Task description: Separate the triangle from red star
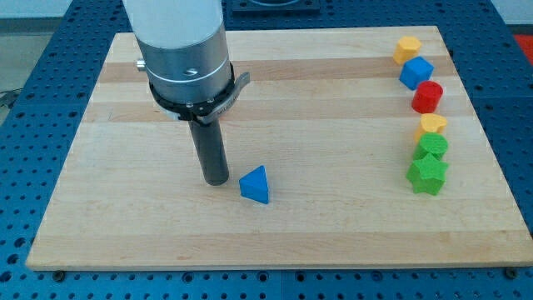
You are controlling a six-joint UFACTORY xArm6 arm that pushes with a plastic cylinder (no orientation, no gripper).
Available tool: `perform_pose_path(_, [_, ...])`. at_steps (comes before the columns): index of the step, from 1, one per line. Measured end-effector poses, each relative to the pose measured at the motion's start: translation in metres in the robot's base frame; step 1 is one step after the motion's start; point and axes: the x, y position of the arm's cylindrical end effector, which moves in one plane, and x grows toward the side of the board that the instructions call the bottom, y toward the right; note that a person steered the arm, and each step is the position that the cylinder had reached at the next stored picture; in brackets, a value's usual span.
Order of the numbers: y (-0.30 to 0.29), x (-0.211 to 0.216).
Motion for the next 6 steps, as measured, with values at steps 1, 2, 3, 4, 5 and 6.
perform_pose_path(1, [0.009, 0.033])
perform_pose_path(2, [0.036, 0.046])
perform_pose_path(3, [0.11, 0.045])
perform_pose_path(4, [0.129, 0.045])
perform_pose_path(5, [0.089, 0.085])
perform_pose_path(6, [0.067, 0.11])
